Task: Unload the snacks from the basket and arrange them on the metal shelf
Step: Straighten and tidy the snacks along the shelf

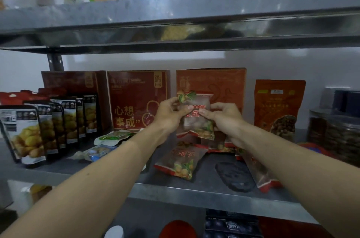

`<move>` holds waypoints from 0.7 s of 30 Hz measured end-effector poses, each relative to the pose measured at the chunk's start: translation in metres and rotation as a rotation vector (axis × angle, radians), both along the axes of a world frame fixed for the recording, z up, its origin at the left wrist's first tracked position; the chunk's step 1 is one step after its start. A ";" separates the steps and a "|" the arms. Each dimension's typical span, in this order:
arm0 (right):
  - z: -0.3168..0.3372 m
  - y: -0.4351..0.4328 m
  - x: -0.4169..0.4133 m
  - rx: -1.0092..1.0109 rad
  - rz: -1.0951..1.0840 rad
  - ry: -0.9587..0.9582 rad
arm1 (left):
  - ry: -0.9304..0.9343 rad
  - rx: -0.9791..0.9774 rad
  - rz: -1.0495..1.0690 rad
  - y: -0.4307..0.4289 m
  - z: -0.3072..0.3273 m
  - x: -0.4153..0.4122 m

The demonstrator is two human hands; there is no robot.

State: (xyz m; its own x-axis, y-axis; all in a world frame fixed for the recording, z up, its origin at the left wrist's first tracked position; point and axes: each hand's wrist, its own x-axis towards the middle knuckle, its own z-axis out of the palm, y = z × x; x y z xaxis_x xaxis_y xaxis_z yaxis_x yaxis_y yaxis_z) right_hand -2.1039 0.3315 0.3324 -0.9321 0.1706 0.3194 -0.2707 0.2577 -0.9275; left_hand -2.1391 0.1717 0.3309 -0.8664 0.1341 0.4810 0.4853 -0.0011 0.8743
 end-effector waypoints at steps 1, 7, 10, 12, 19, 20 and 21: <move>-0.002 -0.001 -0.005 -0.003 -0.031 -0.015 | -0.017 -0.008 0.006 -0.001 -0.002 -0.003; -0.011 -0.015 -0.020 -0.015 -0.156 -0.135 | -0.117 -0.215 -0.137 -0.011 -0.012 -0.014; -0.023 -0.030 -0.036 0.014 -0.182 -0.182 | -0.143 -0.358 -0.160 -0.018 -0.020 -0.022; -0.035 -0.041 -0.047 0.069 -0.204 -0.216 | -0.148 -0.476 -0.156 -0.022 -0.025 -0.026; -0.060 -0.073 -0.065 0.096 -0.278 -0.230 | -0.198 -0.685 -0.128 -0.041 -0.038 -0.045; -0.059 -0.075 -0.066 0.098 -0.266 -0.224 | -0.197 -0.681 -0.117 -0.043 -0.039 -0.047; -0.060 -0.076 -0.066 0.103 -0.253 -0.216 | -0.193 -0.668 -0.119 -0.045 -0.040 -0.048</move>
State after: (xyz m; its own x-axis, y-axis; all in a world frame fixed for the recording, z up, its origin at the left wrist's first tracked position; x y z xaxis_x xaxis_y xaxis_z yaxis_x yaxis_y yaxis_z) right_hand -2.1703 0.2553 0.2727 -0.9124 0.3820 0.1469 0.0133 0.3864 -0.9222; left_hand -2.1872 0.1263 0.2908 -0.8892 0.4460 0.1017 0.3510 0.5228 0.7769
